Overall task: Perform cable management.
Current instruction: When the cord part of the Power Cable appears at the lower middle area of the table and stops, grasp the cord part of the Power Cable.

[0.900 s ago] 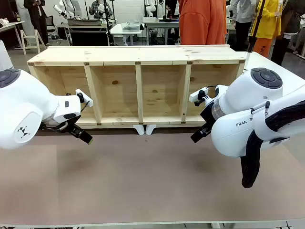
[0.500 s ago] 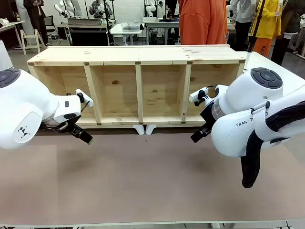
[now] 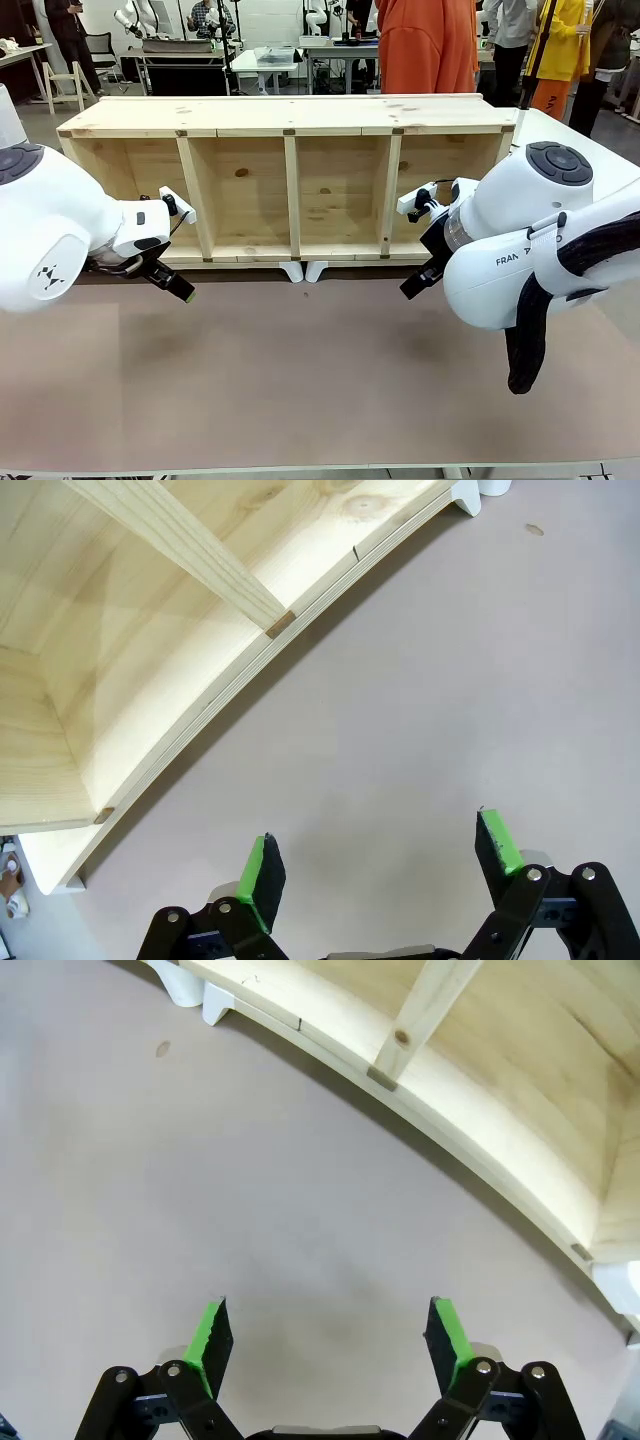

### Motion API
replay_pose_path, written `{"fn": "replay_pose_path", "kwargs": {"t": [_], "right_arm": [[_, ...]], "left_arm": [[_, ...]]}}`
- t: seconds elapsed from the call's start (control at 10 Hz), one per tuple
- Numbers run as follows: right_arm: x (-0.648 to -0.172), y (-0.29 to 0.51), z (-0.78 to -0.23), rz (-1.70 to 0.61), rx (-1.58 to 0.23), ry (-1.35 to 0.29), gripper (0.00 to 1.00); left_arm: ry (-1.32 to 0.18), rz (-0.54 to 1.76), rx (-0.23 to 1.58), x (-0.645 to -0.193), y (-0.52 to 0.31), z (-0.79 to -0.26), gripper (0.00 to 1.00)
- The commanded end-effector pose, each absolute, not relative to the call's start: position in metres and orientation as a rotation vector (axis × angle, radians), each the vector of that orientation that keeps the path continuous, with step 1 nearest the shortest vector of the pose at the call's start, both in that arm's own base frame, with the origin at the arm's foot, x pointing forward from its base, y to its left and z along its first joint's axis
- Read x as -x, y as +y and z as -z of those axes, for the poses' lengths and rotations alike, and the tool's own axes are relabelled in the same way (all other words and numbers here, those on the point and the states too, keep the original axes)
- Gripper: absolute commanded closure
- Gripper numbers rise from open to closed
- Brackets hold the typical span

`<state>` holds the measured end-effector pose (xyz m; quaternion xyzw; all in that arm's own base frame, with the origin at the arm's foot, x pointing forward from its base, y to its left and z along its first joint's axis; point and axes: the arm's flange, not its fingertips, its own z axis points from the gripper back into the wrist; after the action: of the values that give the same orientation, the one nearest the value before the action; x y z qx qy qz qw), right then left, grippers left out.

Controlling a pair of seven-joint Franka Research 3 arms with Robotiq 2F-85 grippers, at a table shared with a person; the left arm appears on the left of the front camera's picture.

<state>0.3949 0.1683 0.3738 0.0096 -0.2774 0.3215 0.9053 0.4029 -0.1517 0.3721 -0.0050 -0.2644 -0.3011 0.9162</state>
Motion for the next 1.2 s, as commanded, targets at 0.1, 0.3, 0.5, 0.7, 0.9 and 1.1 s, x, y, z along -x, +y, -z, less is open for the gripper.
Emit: {"fn": "replay_pose_path", "kwargs": {"t": [0.1, 0.3, 0.5, 0.7, 0.9, 1.1], "right_arm": [[-0.395, 0.168, -0.374, -0.664, -0.02, -0.573, 0.0], [-0.383, 0.166, -0.391, -0.646, 0.028, -0.598, 0.0], [-0.364, 0.158, -0.415, -0.621, 0.043, -0.637, 0.0], [-0.345, 0.152, -0.44, -0.597, 0.068, -0.677, 0.0], [-0.324, 0.148, -0.463, -0.583, 0.105, -0.707, 0.0], [-0.304, 0.138, -0.482, -0.558, 0.123, -0.752, 0.0]], "left_arm": [[-0.544, 0.62, 0.01, -0.403, -0.152, -0.372, 0.0], [-0.541, 0.58, -0.046, -0.391, -0.151, -0.389, 0.0], [-0.588, 0.569, -0.067, -0.371, -0.148, -0.413, 0.0], [-0.639, 0.561, -0.091, -0.35, -0.144, -0.438, 0.0], [-0.693, 0.538, -0.114, -0.32, -0.132, -0.462, 0.0], [-0.738, 0.526, -0.121, -0.294, -0.115, -0.482, 0.0]]}}
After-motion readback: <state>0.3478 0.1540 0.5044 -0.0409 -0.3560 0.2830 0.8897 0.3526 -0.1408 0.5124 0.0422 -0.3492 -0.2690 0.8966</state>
